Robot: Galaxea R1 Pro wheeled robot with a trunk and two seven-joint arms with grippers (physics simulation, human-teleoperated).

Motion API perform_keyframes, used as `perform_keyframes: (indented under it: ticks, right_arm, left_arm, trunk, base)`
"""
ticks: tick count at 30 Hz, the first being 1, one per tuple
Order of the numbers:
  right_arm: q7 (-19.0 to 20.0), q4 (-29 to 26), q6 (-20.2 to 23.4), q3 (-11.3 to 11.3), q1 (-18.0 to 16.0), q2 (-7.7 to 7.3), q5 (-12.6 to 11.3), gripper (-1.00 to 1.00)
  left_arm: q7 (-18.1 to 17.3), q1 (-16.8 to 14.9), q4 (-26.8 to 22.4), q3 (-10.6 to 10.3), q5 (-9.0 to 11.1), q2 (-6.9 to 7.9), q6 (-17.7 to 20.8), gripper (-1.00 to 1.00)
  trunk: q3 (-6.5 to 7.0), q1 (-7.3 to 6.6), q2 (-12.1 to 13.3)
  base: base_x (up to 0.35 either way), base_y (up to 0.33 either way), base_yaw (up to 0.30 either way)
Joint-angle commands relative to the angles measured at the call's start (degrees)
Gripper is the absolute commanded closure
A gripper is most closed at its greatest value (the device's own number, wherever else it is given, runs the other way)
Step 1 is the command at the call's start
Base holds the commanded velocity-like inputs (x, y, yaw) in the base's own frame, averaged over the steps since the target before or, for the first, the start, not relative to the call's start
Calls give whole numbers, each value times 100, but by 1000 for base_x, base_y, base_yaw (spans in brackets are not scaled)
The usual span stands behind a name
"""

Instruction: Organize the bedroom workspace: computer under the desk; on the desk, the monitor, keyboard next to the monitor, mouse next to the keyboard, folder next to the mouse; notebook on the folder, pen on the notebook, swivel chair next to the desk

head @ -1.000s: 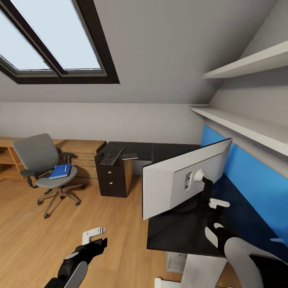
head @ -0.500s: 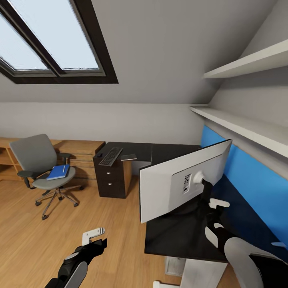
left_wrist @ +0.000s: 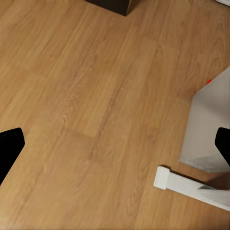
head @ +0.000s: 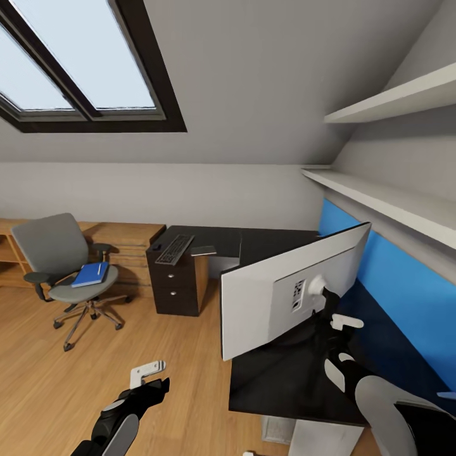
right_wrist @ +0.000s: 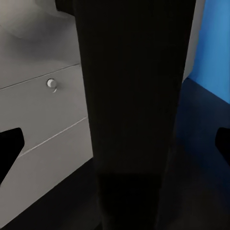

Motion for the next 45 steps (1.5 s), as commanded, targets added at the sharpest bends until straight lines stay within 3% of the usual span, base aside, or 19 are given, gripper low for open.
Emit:
perform_keyframes:
  ticks: [1, 39, 40, 45]
  right_arm:
    - [15, 6, -24, -11, -6, 1, -27, -100]
    - [16, 6, -24, -11, -6, 1, -26, -100]
    - [16, 6, -24, -9, -6, 1, -23, 100]
    - [16, 6, -25, -6, -6, 1, -19, 100]
  left_arm:
    - [58, -7, -8, -17, 54, 7, 4, -100]
    - [58, -6, -8, -9, 47, 7, 5, -100]
    - [58, -7, -7, -9, 47, 7, 4, -100]
    - [58, -7, -6, -9, 53, 7, 4, -100]
  trunk:
    - [-9, 2, -8]
    - [-9, 2, -8]
    - [-9, 2, -8]
    - [-9, 2, -8]
  base:
    - [24, -7, 0]
    - [49, -13, 0]
    - [2, 0, 0]
    - [0, 0, 0]
